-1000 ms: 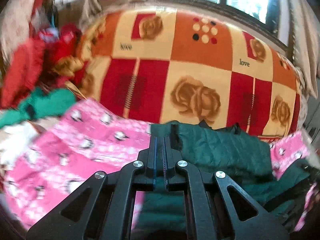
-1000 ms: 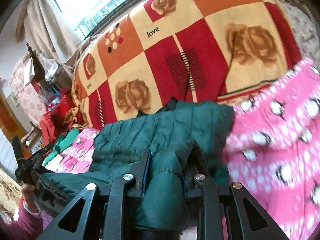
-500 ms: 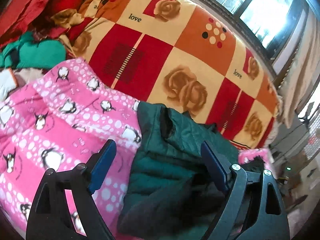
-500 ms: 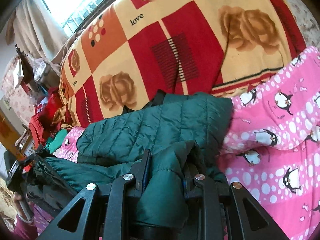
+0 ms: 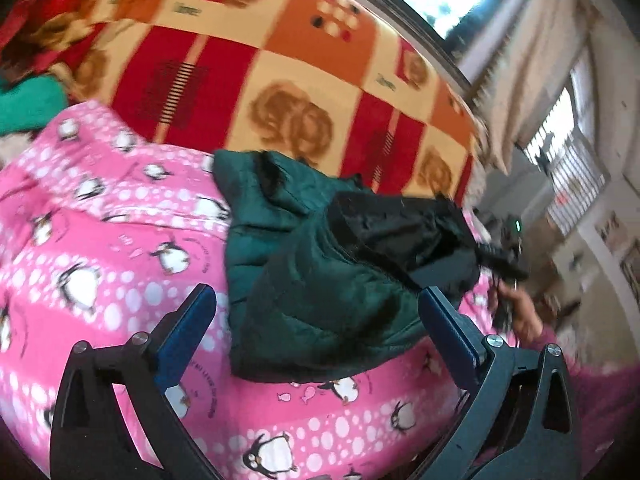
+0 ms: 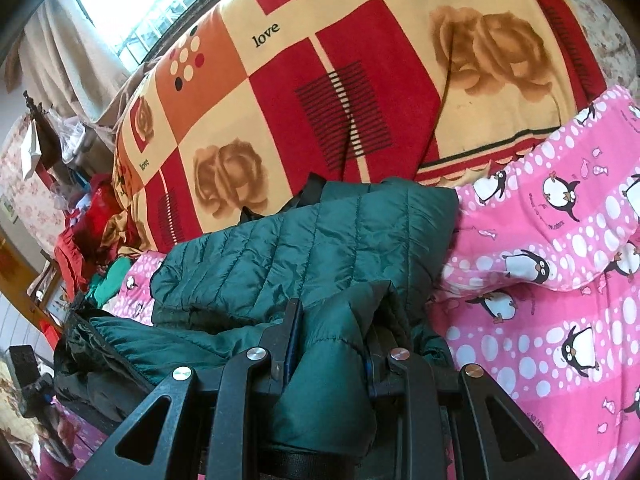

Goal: Fold large clothes
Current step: 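Lift the hem and fold it over toward the collar with both grippers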

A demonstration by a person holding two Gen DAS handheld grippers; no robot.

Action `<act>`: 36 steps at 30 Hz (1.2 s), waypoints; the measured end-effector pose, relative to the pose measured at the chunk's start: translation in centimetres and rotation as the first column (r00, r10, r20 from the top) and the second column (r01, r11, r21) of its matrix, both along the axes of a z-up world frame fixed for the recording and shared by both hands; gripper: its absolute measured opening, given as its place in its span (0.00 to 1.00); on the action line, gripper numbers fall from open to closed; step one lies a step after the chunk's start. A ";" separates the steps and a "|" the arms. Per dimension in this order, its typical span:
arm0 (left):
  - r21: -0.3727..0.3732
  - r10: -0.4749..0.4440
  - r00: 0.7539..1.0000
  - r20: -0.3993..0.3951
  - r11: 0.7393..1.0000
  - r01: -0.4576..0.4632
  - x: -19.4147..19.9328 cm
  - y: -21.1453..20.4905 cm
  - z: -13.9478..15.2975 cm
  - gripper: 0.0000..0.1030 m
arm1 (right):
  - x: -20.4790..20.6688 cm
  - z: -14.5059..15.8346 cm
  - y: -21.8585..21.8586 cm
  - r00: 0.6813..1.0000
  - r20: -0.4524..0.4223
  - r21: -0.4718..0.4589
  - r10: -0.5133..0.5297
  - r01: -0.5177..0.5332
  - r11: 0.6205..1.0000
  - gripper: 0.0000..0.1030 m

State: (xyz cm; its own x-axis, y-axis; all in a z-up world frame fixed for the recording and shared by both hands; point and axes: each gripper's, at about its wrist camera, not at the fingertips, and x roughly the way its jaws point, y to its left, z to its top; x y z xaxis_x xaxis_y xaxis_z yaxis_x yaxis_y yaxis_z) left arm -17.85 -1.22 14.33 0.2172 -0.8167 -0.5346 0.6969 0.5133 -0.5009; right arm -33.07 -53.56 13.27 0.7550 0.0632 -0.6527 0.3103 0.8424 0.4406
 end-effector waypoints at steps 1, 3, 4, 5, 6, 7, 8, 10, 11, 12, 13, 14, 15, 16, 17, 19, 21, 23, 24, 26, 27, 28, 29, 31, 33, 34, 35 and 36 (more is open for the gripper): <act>0.031 -0.030 1.000 0.002 0.999 0.030 0.1 -0.8 -0.5 0.98 | 0.0 -0.1 0.0 1.000 -0.003 0.001 -0.003 0.003 1.000 0.23; 0.084 -0.047 0.999 0.008 0.995 0.046 0.4 -2.0 -1.3 0.98 | 0.0 -0.1 0.1 1.000 -0.011 -0.004 -0.003 0.003 1.000 0.23; 0.088 -0.046 0.999 0.006 0.995 0.045 0.7 -2.5 -1.8 0.98 | 0.1 -0.1 0.2 1.000 -0.015 -0.010 0.000 0.000 1.000 0.23; 0.068 -0.028 1.000 -0.003 0.997 0.028 1.0 -2.7 -2.0 0.96 | 0.1 -0.2 0.2 1.000 -0.018 -0.012 0.000 0.000 1.000 0.23; 0.048 -0.011 1.000 -0.010 0.999 0.012 1.3 -2.7 -2.1 0.90 | 0.1 -0.3 0.1 1.000 -0.022 -0.012 -0.003 0.003 1.000 0.23; 0.031 0.020 1.000 -0.019 0.999 -0.020 1.6 -2.9 -1.9 0.68 | 0.1 -0.4 0.1 1.000 -0.024 -0.010 -0.006 0.006 1.000 0.23; 0.050 0.044 0.999 -0.012 0.998 -0.043 1.9 -3.2 -1.8 0.51 | 0.2 -0.5 0.0 1.000 -0.029 -0.013 -0.013 0.012 1.000 0.23; 0.093 0.090 0.995 0.051 0.991 -0.094 2.2 -4.1 -1.1 0.24 | 0.2 -0.4 -0.2 0.999 -0.024 -0.019 -0.024 0.024 1.000 0.23; 0.106 0.105 0.991 0.078 0.988 -0.113 2.3 -4.6 -0.8 0.18 | 0.3 -0.3 -0.3 0.999 -0.020 -0.022 -0.030 0.030 0.999 0.23; 0.116 0.126 0.986 0.105 0.984 -0.138 2.5 -5.2 -0.4 0.17 | 0.4 -0.1 -0.5 0.999 -0.015 -0.027 -0.041 0.040 0.999 0.23; 0.117 0.139 0.983 0.121 0.981 -0.153 2.9 -5.5 -0.1 0.16 | 0.6 0.1 -0.8 0.999 -0.010 -0.030 -0.050 0.050 0.998 0.23; 0.109 0.160 0.976 0.146 0.978 -0.177 3.3 -6.2 0.8 0.15 | 0.9 0.3 -1.1 0.998 -0.003 -0.032 -0.062 0.061 0.998 0.23; 0.098 0.180 0.970 0.163 0.975 -0.197 3.8 -6.7 1.4 0.15 | 1.2 0.5 -1.4 0.998 0.002 -0.034 -0.071 0.071 0.997 0.23; 0.089 0.201 0.963 0.180 0.972 -0.219 4.5 -7.3 2.0 0.15 | 1.6 0.8 -1.9 0.996 0.012 -0.036 -0.089 0.089 0.995 0.23; 0.082 0.219 0.957 0.191 0.968 -0.238 5.1 -7.9 2.5 0.15 | 2.1 1.0 -2.4 0.994 0.021 -0.036 -0.103 0.104 0.994 0.23; 0.089 0.269 0.943 0.198 0.953 -0.290 7.1 -9.9 3.2 0.14 | 3.4 1.5 -3.5 0.991 0.039 -0.036 -0.126 0.128 0.991 0.23; 0.122 0.303 0.933 0.193 0.936 -0.329 9.4 -11.8 3.1 0.14 | 5.0 1.6 -4.6 0.989 0.040 -0.032 -0.145 0.146 0.989 0.23; 0.161 0.348 0.921 0.173 0.913 -0.375 12.5 -14.1 2.0 0.14 | 6.9 1.0 -5.7 0.986 0.024 -0.023 -0.164 0.165 0.986 0.23; 0.172 0.366 0.917 0.156 0.905 -0.390 13.6 -14.8 1.2 0.14 | 7.9 0.3 -6.3 0.983 0.011 -0.017 -0.183 0.183 0.983 0.23; 0.194 0.409 0.905 0.116 0.884 -0.425 16.2 -16.5 -0.8 0.14 | 9.3 -1.2 -7.2 0.976 -0.004 0.001 -0.219 0.219 0.976 0.23; 0.216 0.422 0.901 0.103 0.875 -0.434 17.4 -17.4 -2.1 0.15 | 10.1 -2.3 -7.9 0.970 -0.014 0.017 -0.243 0.243 0.970 0.23; 0.241 0.430 0.898 0.093 0.866 -0.439 18.3 -18.2 -3.4 0.21 | 10.5 -3.2 -8.3 0.967 -0.027 0.034 -0.255 0.255 0.966 0.26; 0.264 0.436 0.896 0.087 0.857 -0.443 18.8 -18.8 -4.4 0.32 | 11.1 -4.8 -9.0 0.962 -0.051 0.081 -0.267 0.270 0.959 0.29; 0.295 0.451 0.890 0.069 0.843 -0.450 19.8 -19.6 -6.4 0.52 | 11.1 -6.6 -10.1 0.959 -0.037 0.189 -0.281 0.283 0.940 0.35; 0.281 0.453 0.890 0.052 0.848 -0.449 20.2 -19.0 -7.1 0.60 | 10.4 -6.0 -10.2 0.961 -0.007 0.193 -0.275 0.271 0.943 0.38; 0.261 0.451 0.892 0.027 0.858 -0.442 20.4 -18.2 -6.8 0.63 | 10.1 -5.5 -10.0 0.964 -0.002 0.179 -0.267 0.263 0.948 0.39; 0.239 0.450 0.893 0.004 0.867 -0.438 20.5 -17.4 -6.4 0.67 | 9.6 -4.9 -9.9 0.966 0.001 0.160 -0.259 0.256 0.953 0.40; 0.224 0.450 0.893 -0.009 0.871 -0.437 20.5 -16.8 -6.0 0.69 | 9.2 -4.3 -9.7 0.968 0.005 0.146 -0.252 0.249 0.957 0.40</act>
